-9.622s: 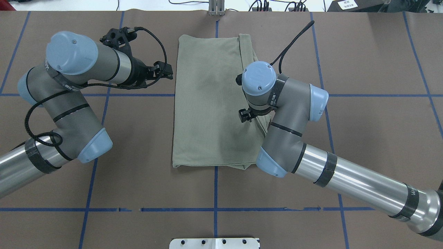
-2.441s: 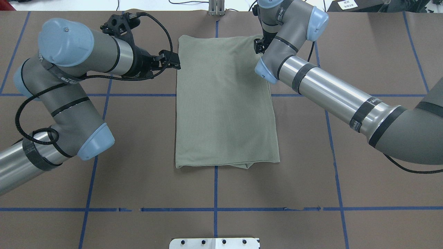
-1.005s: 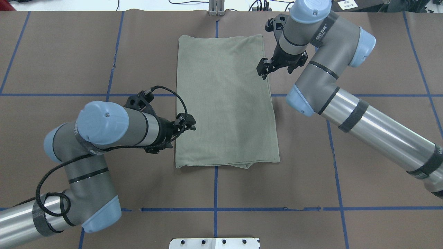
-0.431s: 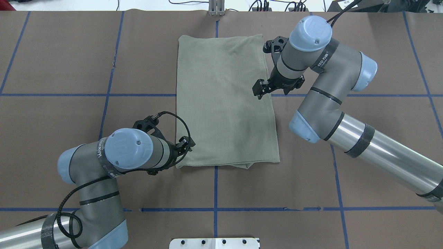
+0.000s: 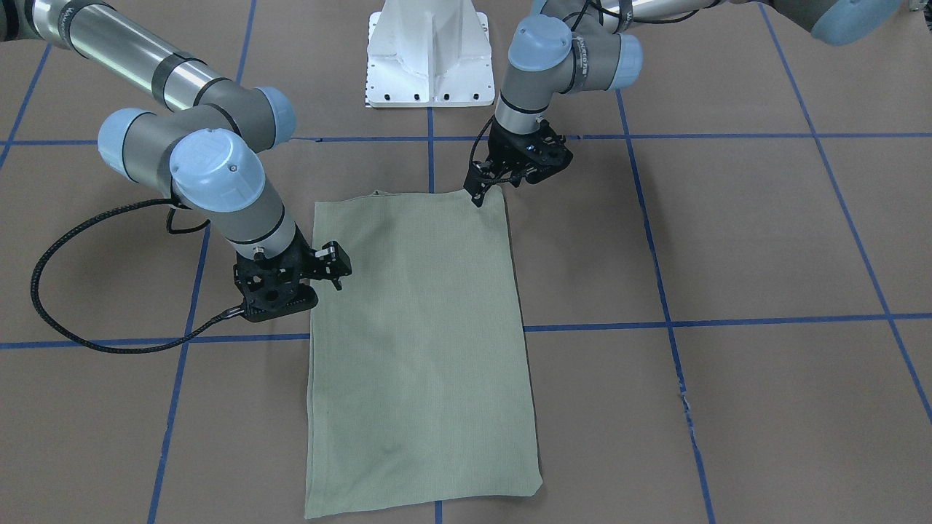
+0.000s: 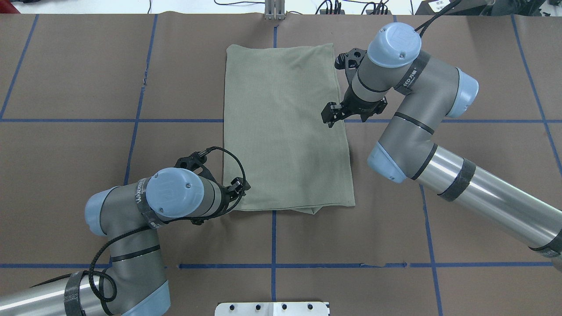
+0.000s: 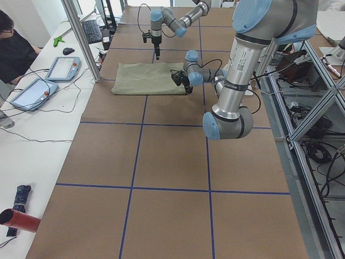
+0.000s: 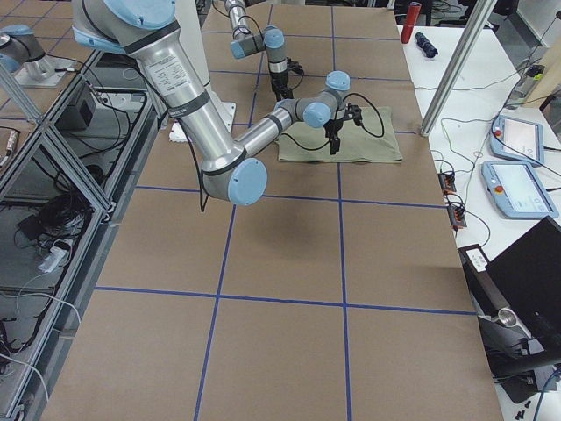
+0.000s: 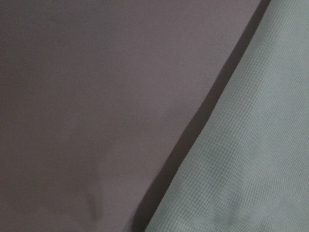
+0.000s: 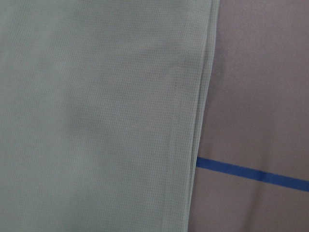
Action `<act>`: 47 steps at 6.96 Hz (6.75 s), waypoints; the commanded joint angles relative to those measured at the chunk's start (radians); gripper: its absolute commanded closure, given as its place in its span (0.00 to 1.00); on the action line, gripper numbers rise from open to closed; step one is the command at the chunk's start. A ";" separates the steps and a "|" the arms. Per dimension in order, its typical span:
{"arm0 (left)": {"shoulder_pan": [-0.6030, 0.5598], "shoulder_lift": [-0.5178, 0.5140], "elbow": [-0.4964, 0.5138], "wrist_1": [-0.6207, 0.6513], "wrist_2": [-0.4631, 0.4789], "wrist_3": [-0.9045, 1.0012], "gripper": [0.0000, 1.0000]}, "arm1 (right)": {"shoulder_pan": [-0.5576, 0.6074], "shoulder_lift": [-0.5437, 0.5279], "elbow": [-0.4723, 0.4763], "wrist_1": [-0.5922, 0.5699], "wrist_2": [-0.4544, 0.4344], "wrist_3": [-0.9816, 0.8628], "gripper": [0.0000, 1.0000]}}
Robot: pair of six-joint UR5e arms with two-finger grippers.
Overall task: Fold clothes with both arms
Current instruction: 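Grasp the near corner with the left gripper while the right moves to the other, then grasp the shirt's near corners with both grippers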
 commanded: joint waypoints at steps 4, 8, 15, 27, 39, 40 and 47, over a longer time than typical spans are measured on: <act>0.001 -0.017 0.012 0.000 0.005 0.009 0.49 | 0.000 -0.001 -0.012 0.002 -0.010 -0.001 0.00; 0.002 -0.015 0.003 0.000 0.005 0.015 0.71 | 0.000 -0.002 -0.014 0.002 -0.010 -0.001 0.00; 0.004 -0.015 -0.011 0.005 0.005 0.016 1.00 | -0.181 -0.085 0.098 0.114 -0.122 0.480 0.00; 0.009 -0.015 -0.011 0.005 0.005 0.016 1.00 | -0.377 -0.119 0.246 -0.171 -0.266 1.112 0.00; 0.019 -0.015 -0.009 0.002 0.005 0.015 1.00 | -0.379 -0.128 0.220 -0.056 -0.283 1.094 0.23; 0.019 -0.015 -0.009 0.002 0.005 0.015 1.00 | -0.377 -0.127 0.220 -0.056 -0.283 1.094 0.51; 0.022 -0.014 -0.009 0.000 0.005 0.015 1.00 | -0.367 -0.120 0.235 -0.070 -0.281 1.094 1.00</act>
